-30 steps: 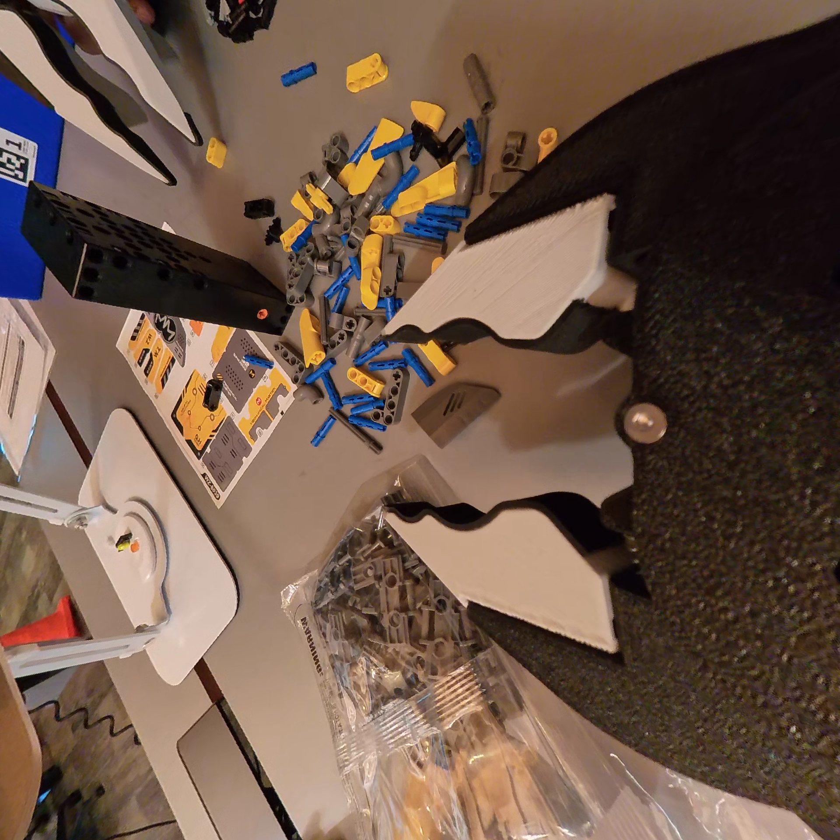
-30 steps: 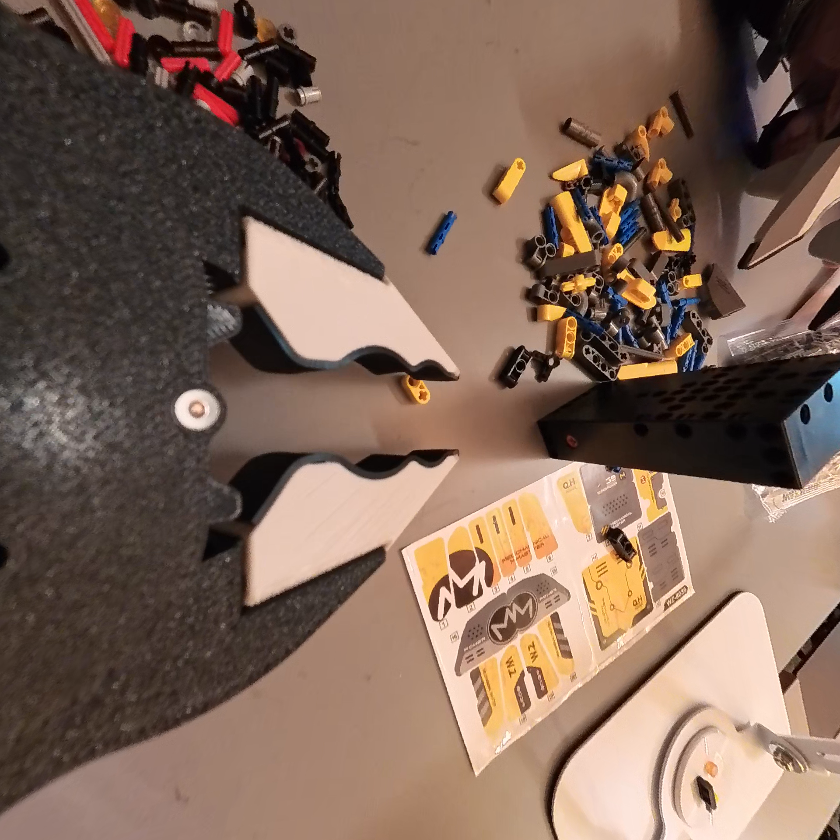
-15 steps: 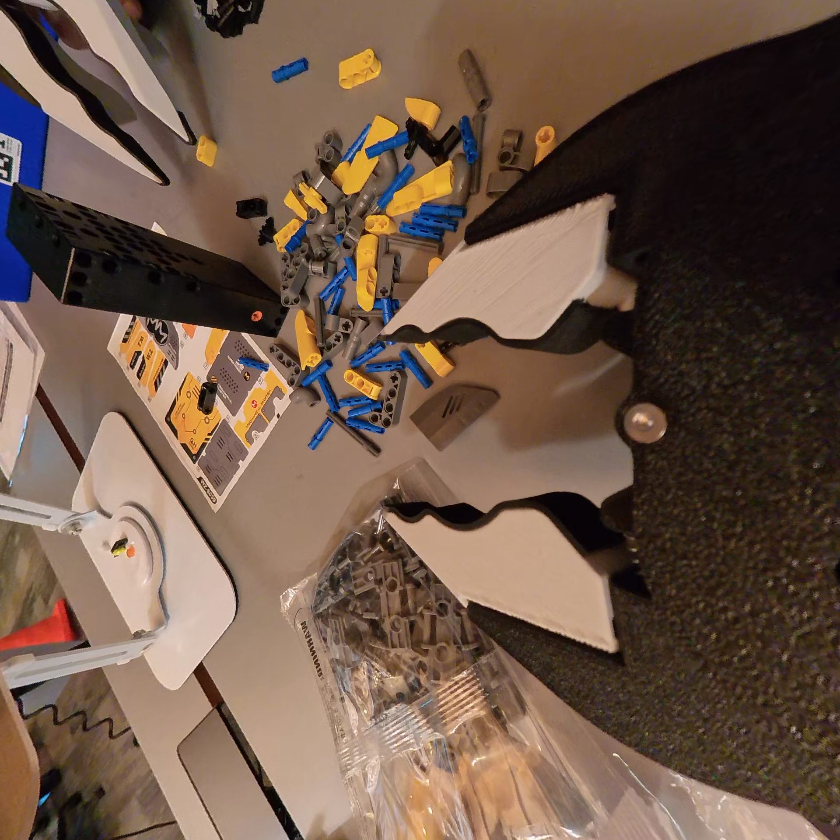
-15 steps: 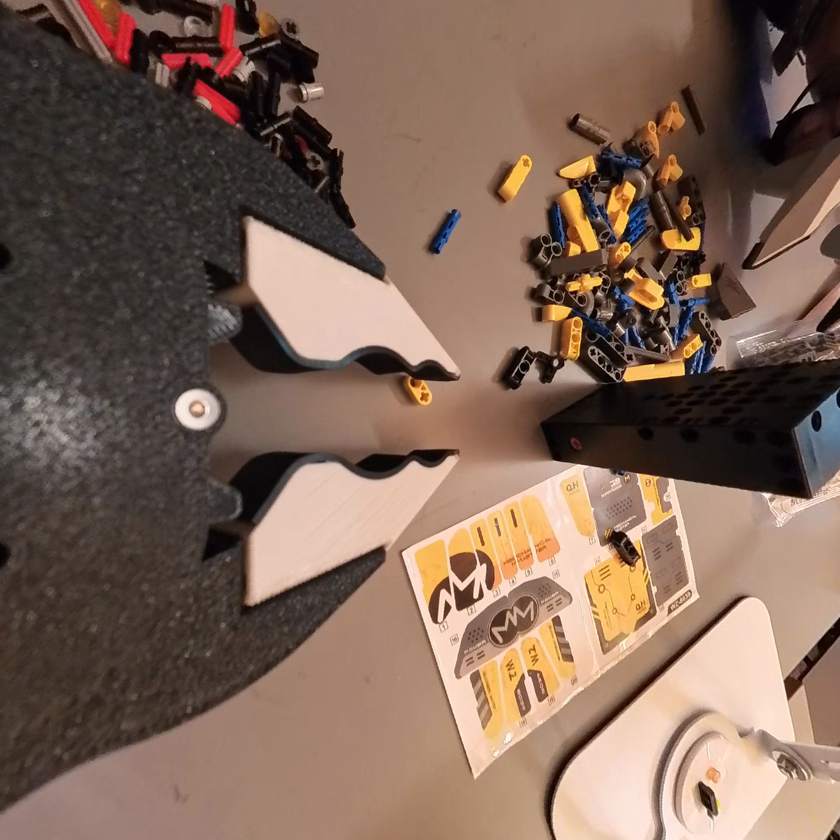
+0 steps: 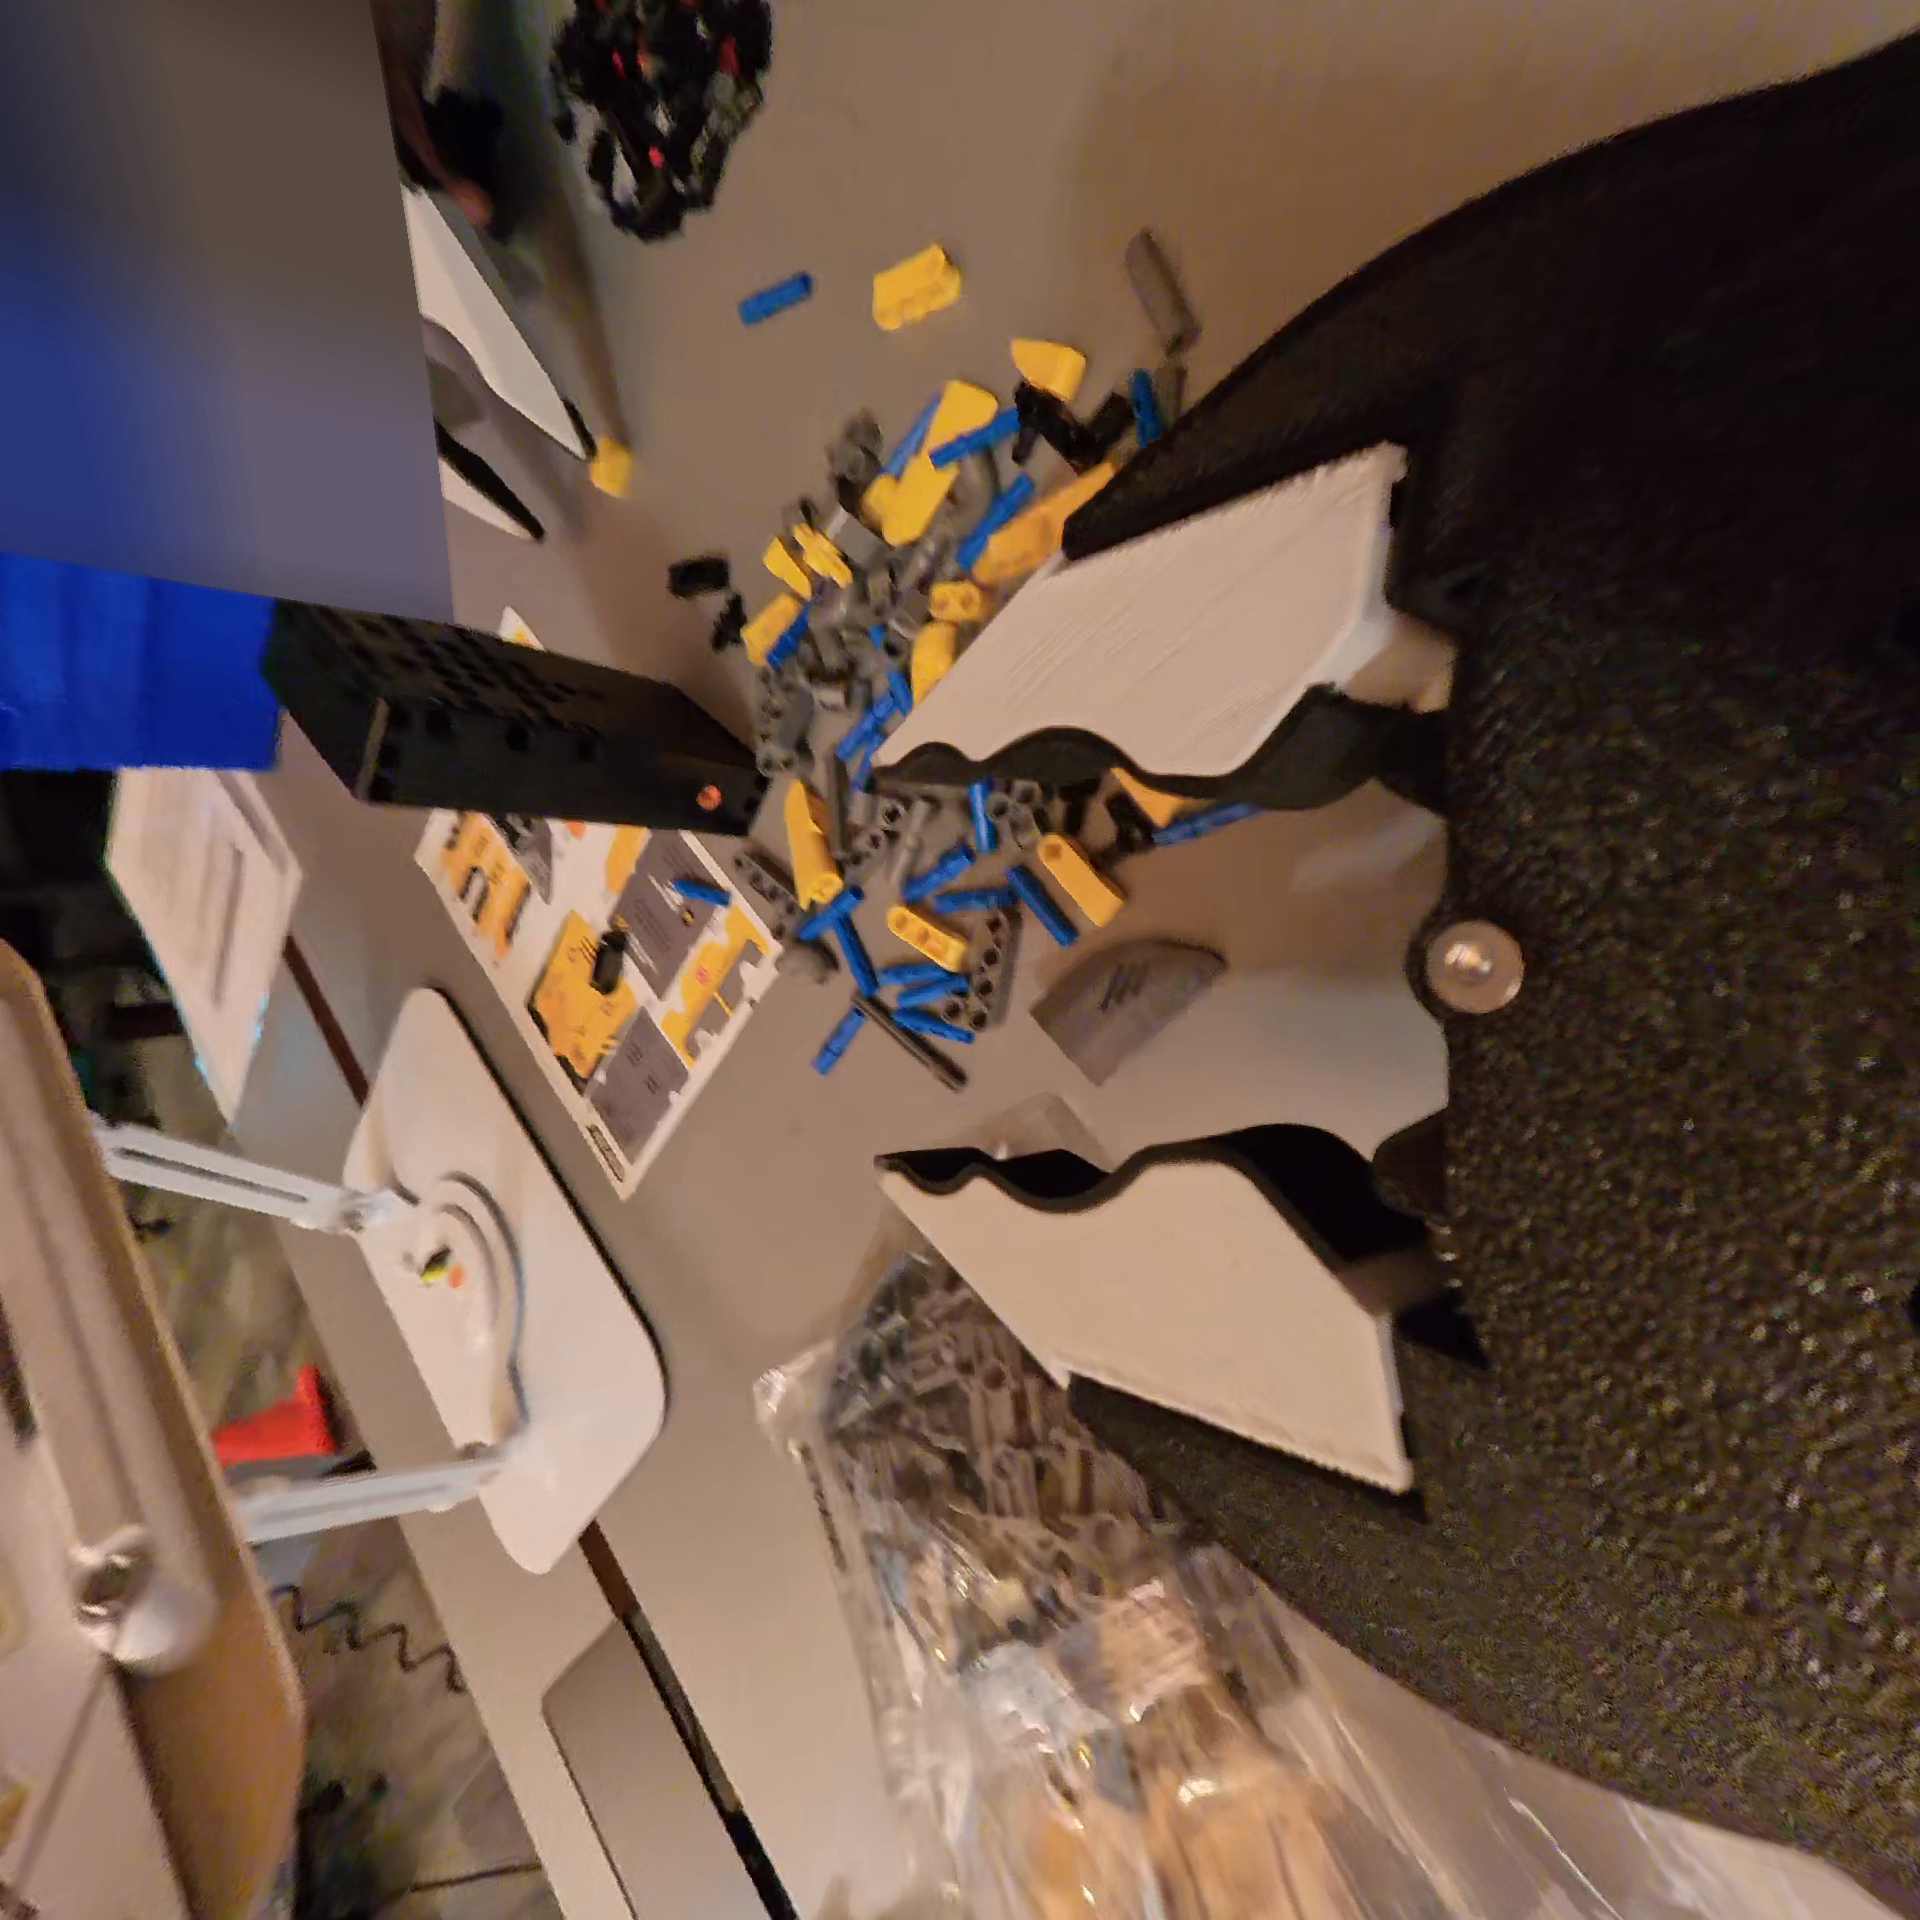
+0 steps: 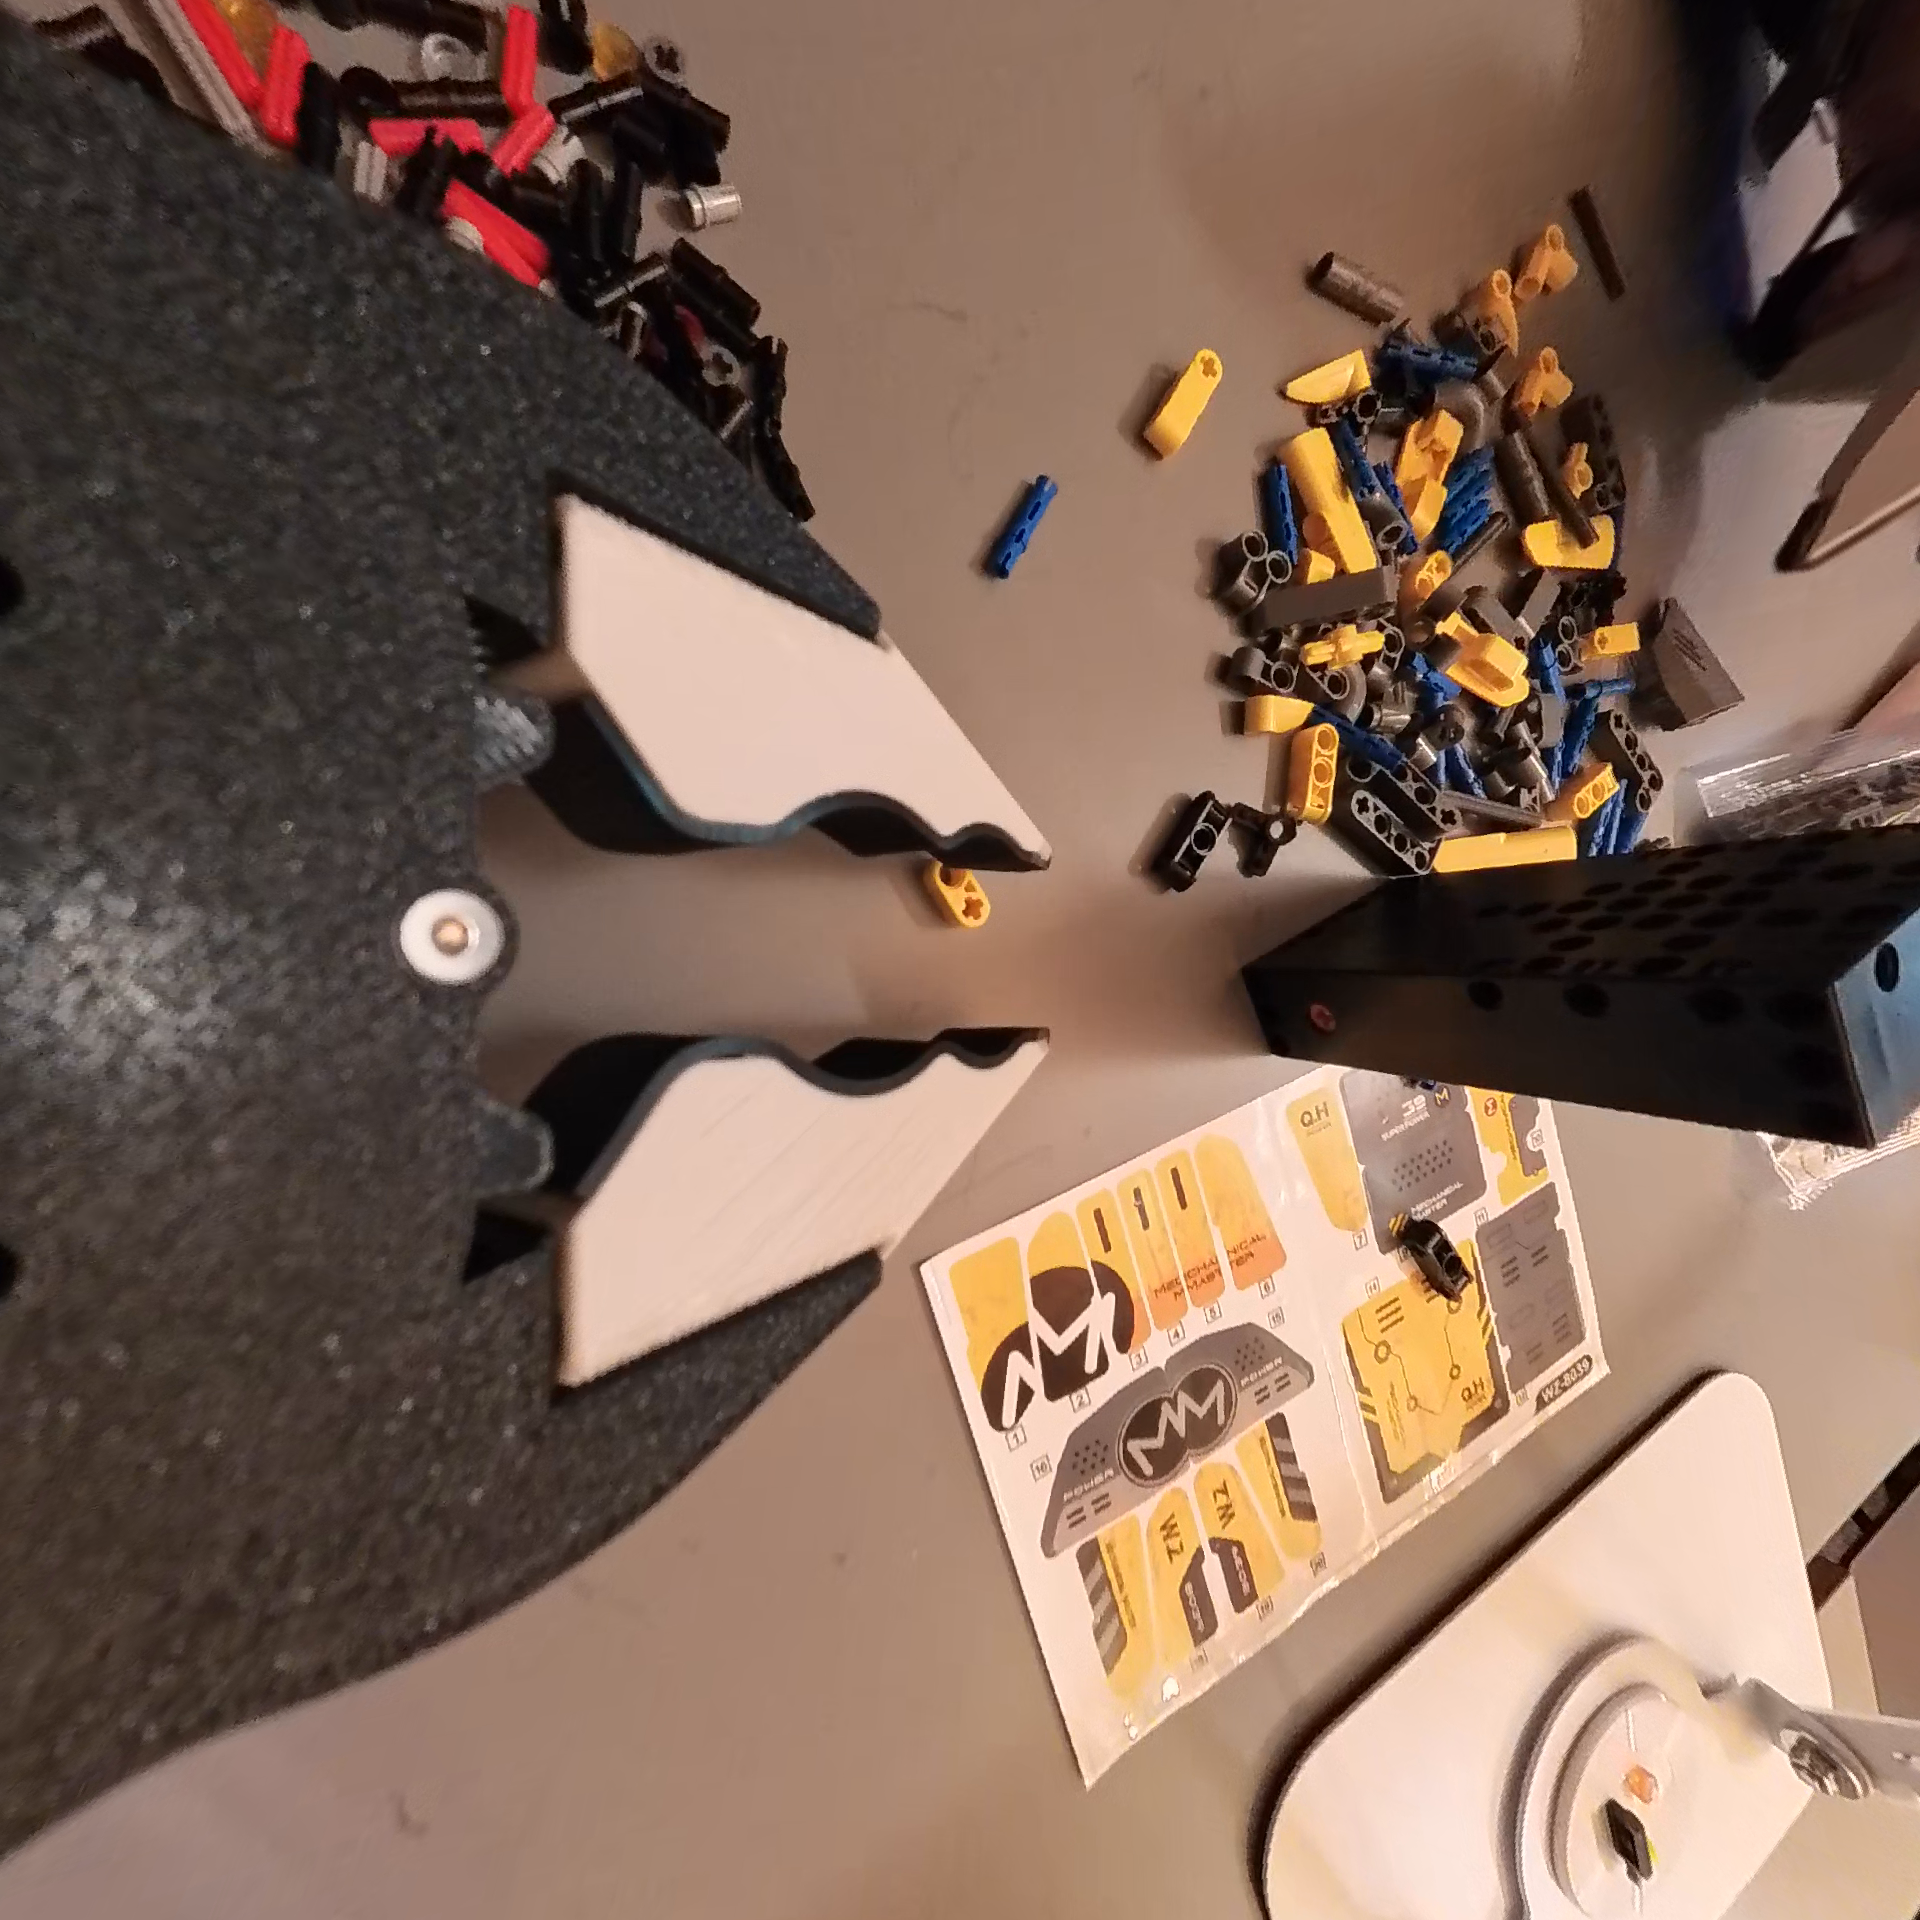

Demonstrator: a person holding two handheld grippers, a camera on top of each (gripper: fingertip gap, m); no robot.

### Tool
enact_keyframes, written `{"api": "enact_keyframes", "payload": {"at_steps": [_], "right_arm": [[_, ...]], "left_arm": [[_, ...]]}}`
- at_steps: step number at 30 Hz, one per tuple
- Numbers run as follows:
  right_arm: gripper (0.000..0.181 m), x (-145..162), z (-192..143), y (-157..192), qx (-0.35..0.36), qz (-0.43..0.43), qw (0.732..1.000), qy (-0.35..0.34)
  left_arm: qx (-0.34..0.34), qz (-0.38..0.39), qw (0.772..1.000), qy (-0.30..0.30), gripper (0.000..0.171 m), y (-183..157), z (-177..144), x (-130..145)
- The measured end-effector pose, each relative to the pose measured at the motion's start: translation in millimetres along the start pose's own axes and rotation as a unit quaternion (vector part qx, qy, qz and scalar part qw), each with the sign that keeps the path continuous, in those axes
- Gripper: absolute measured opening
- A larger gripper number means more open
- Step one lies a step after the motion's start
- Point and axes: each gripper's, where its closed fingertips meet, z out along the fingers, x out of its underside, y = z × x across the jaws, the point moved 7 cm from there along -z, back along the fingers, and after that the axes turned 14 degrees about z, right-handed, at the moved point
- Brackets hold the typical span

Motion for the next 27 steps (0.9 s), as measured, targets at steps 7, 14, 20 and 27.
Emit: {"api": "enact_keyframes", "payload": {"at_steps": [7,14,20,27], "right_arm": [[0.029,-1,-1,-4,0.022,0.007,1.000,-0.009],[0.029,0,2,-5,0.041,0.036,0.998,0.002],[0.029,1,2,-7,0.052,0.048,0.997,0.002],[0.029,0,2,-8,0.052,0.051,0.997,0.001]], "left_arm": [[0.123,0.035,0.991,-0.025,0.034,-65,30,-42],[0.225,0.061,0.972,0.025,0.027,-115,52,-43],[0.191,0.077,0.976,0.069,0.016,-111,57,-34],[0.203,0.085,0.972,0.087,0.014,-112,57,-29]]}}
